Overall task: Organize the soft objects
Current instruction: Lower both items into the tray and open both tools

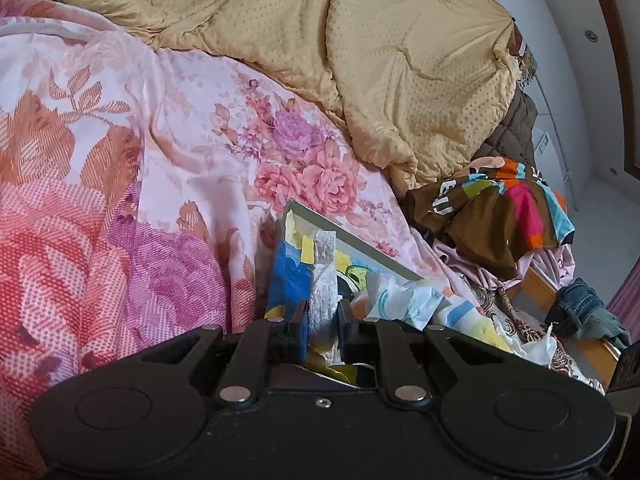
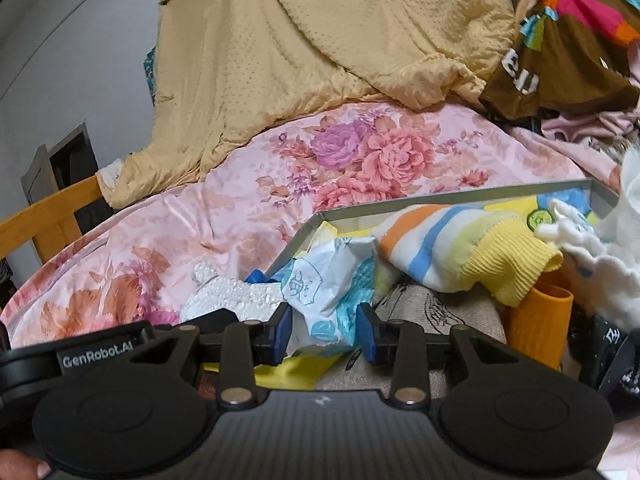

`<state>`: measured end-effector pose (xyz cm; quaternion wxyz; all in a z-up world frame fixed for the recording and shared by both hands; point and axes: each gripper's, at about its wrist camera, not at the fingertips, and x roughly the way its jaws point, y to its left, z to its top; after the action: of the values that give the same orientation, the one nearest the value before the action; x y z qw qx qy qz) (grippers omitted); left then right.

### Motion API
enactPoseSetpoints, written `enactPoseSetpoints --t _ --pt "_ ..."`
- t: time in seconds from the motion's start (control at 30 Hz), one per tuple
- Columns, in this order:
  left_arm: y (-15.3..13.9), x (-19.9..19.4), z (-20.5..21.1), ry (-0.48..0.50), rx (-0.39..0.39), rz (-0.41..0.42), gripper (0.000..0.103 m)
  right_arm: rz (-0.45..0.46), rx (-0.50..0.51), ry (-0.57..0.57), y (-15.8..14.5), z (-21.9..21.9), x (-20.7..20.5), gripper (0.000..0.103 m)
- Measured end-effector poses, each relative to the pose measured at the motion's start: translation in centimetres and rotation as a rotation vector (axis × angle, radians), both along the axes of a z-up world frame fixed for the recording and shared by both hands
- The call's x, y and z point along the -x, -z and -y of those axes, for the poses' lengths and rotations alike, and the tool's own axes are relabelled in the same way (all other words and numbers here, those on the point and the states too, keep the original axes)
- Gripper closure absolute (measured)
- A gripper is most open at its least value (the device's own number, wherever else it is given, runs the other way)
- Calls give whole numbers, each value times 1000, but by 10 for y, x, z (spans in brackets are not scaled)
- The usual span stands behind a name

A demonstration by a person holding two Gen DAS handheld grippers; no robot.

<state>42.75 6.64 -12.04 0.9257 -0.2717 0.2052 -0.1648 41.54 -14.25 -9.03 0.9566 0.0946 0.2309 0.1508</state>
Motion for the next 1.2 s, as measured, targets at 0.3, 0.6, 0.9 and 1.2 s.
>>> enactPoseSetpoints --t 0.3,0.6,0.9,1.2 --pt "0 -2 3 6 -13 -9 84 -20 -9 -1 -1 4 -3 53" --pt "1 -1 2 22 3 5 63 -9 8 15 -13 8 6 26" --pt "3 3 1 44 33 45 48 17 61 52 -26 14 21 12" --pt "0 10 3 47 23 71 34 42 67 60 -40 29 43 5"
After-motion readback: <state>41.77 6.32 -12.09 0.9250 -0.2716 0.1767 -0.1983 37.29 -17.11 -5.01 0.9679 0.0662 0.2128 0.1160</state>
